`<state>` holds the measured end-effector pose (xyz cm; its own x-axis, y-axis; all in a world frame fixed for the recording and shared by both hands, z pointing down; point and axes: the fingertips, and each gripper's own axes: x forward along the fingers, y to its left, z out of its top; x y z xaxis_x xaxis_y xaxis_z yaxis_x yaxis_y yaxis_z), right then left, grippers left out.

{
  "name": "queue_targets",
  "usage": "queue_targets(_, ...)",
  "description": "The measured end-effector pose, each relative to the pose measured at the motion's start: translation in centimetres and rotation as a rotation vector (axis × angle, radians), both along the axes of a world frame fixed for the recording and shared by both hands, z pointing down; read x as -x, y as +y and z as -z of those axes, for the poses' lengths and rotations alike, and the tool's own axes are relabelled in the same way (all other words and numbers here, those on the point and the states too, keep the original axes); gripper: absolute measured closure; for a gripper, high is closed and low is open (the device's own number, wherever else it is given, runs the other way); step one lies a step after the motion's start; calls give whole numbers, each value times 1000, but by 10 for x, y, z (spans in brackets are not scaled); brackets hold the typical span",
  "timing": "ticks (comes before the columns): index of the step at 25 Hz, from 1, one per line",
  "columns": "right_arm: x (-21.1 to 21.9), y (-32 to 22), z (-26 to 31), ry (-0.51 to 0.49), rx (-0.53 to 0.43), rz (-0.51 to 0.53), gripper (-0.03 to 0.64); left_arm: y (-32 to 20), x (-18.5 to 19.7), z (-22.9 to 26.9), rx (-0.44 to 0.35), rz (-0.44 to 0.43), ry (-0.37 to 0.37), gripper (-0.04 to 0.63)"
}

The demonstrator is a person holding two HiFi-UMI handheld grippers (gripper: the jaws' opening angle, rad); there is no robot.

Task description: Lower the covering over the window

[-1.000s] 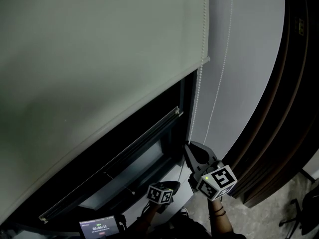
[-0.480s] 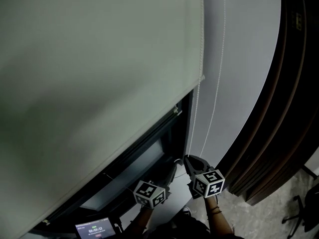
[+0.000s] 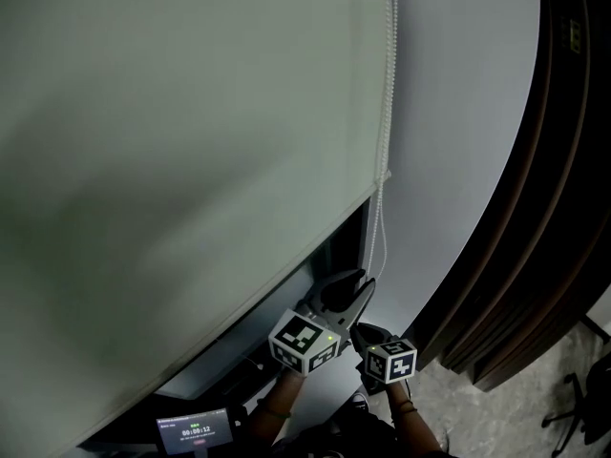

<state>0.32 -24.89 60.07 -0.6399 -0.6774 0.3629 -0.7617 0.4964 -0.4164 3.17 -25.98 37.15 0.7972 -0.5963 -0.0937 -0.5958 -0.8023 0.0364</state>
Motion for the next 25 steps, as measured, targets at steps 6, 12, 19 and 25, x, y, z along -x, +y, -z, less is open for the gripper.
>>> queue_targets(6, 7, 5, 1, 0, -29, 0, 595, 2, -4, 20, -65, -41, 0, 581)
queue_targets(12, 1, 9, -2, 9, -38, 5, 595, -3, 4, 18, -14, -3, 70, 591)
queue_targets(19, -17, 9, 28, 63, -140, -10, 594, -14, 12, -9, 53, 48, 24, 594)
queue_targets(25, -35, 5, 130, -60, -315, -6, 574, -9, 22, -147, 339, 85, -196, 594)
